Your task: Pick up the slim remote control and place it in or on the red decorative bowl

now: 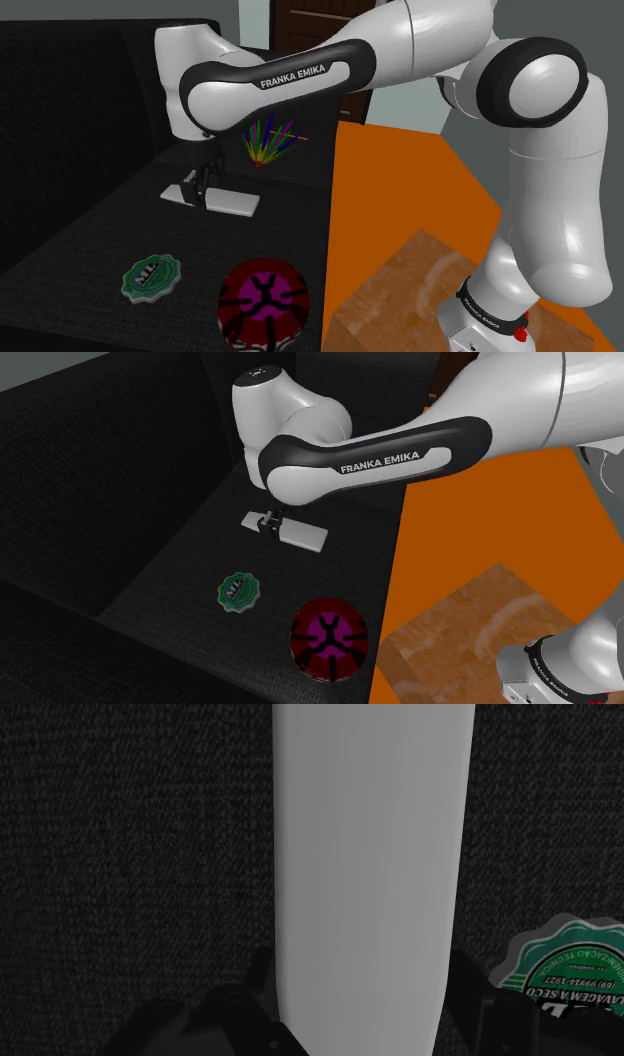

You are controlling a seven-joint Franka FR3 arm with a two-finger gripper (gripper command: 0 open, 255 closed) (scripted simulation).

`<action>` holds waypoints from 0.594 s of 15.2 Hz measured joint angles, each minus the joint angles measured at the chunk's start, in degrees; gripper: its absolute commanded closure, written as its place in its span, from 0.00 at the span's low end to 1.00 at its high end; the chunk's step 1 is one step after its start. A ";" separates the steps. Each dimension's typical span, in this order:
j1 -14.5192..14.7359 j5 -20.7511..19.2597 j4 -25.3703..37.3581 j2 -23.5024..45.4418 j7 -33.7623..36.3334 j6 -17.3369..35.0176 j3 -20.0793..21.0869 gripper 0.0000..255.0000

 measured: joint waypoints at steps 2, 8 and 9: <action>0.11 0.13 1.22 -0.26 -0.03 -1.48 0.10 1.00; 0.21 0.48 4.78 -1.04 -0.42 -5.76 0.27 1.00; 0.33 0.47 5.74 -0.95 -0.43 -6.62 0.29 1.00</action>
